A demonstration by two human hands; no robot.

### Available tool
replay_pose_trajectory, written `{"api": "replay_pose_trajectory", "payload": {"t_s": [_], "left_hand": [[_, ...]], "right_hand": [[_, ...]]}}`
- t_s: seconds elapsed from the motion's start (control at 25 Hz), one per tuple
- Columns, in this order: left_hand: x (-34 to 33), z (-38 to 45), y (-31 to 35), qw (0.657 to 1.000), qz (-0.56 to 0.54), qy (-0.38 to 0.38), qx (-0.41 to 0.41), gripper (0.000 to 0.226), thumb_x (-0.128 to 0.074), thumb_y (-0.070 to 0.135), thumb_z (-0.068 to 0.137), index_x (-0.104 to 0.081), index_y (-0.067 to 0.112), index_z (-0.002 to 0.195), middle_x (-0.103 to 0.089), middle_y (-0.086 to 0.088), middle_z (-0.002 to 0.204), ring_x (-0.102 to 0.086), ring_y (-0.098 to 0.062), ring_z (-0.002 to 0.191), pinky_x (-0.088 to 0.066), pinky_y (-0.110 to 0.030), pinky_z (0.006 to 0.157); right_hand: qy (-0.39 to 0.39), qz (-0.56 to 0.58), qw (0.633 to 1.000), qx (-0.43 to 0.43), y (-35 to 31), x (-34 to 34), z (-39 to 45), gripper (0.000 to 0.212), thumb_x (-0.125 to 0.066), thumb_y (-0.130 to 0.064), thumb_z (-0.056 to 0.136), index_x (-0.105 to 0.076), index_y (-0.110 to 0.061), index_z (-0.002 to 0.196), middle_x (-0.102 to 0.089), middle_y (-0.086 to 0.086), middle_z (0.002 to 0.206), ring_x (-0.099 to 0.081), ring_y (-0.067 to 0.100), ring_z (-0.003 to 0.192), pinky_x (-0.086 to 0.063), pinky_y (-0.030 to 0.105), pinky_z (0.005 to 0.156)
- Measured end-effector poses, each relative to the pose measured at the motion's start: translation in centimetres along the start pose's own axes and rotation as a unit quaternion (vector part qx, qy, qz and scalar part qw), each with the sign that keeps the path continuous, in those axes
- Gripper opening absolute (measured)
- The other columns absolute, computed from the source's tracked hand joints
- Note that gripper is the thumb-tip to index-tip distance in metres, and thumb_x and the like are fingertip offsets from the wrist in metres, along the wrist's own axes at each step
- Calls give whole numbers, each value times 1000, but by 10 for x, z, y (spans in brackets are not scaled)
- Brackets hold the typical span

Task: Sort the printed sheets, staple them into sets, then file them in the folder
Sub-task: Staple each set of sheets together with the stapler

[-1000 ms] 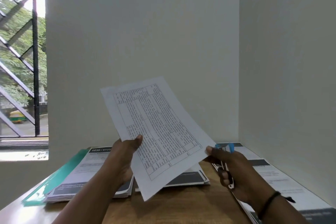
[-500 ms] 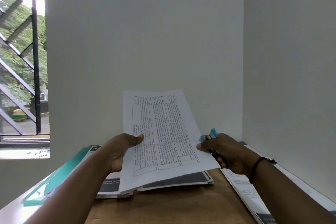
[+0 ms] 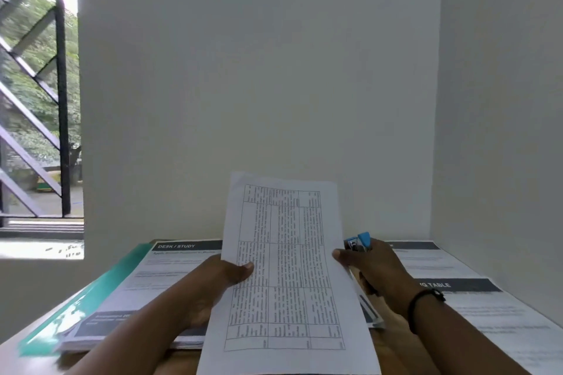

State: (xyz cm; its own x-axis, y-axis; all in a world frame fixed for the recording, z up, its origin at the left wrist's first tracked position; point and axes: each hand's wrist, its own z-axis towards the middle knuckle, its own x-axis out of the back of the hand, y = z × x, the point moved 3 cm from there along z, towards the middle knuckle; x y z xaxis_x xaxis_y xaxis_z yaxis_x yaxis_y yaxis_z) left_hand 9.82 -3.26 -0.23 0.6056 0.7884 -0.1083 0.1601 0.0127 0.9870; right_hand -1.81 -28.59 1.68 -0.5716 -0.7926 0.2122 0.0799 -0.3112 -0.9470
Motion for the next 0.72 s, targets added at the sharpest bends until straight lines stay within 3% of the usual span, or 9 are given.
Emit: {"api": "replay_pose_trajectory", "payload": {"t_s": [0.2,0.32,0.44,0.6,0.72], "left_hand": [[-4,3,0,999,45,7,-11,24,-54,8,96,-61,9,118,-70,-22,110,-66,-43,104,-44,-62,98],[-3,0,4,995,96,-9,-21,23,-56,12,95,-63,12,117,-71,-16,111,-66,-38,107,-43,-60,101],[-7,-2,2,993,114,-29,-17,22,-56,13,94,-64,11,114,-72,-16,110,-66,-37,106,-43,-58,102],[-12,-6,2,990,134,-33,-25,18,-54,11,95,-64,12,110,-75,-12,100,-72,-30,92,-54,-47,87],[-17,-8,3,989,138,-26,-37,14,-53,11,96,-63,15,104,-76,-7,92,-73,-25,85,-56,-40,79]], "right_hand": [[-24,6,1000,-10,4,0,-2,27,-72,-24,84,-59,0,88,-52,17,65,-41,17,42,-35,24,39],[40,55,998,10,0,14,0,22,-73,-21,82,-62,-3,89,-45,9,50,-35,14,35,-30,21,36],[105,115,987,33,-2,28,3,22,-74,-15,81,-67,-12,102,-50,10,58,-34,11,34,-30,19,34],[115,140,982,54,-6,25,0,21,-77,-13,77,-64,-11,93,-53,5,61,-40,9,39,-35,20,37],[183,74,974,114,-9,23,-4,17,-78,-15,76,-64,-11,84,-65,4,73,-54,12,55,-45,24,49]]}}
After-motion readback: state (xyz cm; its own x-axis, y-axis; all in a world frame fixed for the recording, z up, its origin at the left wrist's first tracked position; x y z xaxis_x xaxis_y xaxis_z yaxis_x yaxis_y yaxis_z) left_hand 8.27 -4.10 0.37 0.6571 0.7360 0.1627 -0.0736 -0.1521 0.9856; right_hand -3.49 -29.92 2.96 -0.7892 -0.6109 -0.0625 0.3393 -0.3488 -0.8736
